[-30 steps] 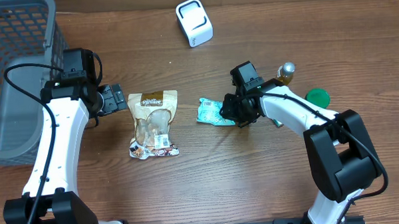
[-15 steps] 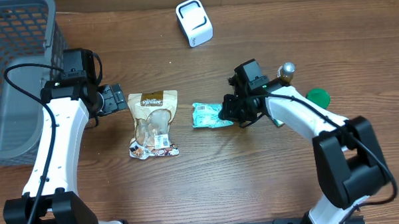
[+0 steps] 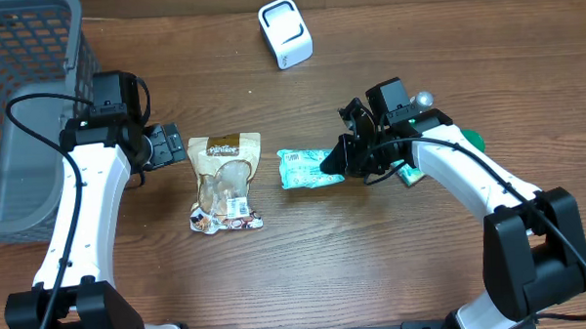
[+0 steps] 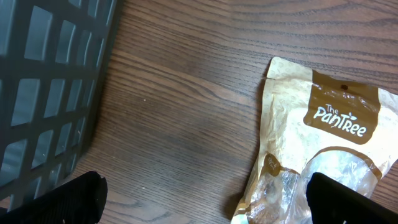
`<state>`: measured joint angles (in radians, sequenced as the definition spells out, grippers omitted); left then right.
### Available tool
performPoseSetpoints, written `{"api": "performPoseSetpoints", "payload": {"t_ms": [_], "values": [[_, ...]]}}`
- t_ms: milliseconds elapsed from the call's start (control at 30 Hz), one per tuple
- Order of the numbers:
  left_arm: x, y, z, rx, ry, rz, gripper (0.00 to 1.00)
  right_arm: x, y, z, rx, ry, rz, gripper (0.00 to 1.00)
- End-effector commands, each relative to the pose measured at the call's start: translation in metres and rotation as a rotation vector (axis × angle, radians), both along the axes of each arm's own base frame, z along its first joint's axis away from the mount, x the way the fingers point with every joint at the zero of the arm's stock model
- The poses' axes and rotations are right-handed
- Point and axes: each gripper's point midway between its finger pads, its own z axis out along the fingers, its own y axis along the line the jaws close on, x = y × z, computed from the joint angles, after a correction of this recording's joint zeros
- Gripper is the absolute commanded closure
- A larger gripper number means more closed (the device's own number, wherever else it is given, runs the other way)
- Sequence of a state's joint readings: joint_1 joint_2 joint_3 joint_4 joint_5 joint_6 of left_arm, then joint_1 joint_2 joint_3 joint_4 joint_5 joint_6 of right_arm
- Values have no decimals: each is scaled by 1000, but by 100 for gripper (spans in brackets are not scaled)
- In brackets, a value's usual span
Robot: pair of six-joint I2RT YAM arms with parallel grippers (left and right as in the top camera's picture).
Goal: Scan the item barcode
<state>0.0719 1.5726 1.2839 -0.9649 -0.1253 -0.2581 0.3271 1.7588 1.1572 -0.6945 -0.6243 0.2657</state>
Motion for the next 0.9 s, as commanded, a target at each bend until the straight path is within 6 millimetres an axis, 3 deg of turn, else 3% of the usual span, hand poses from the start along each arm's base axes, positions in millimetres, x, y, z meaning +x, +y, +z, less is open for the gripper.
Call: {"api": "performPoseSetpoints", "payload": {"t_ms": [0,867], "values": [[3,2,7,17,-18,-7,0,-1,3,14,37,-50,38,96],[3,2,7,17,-18,-7,0,-2,2,13,26,-61,55,96]]}}
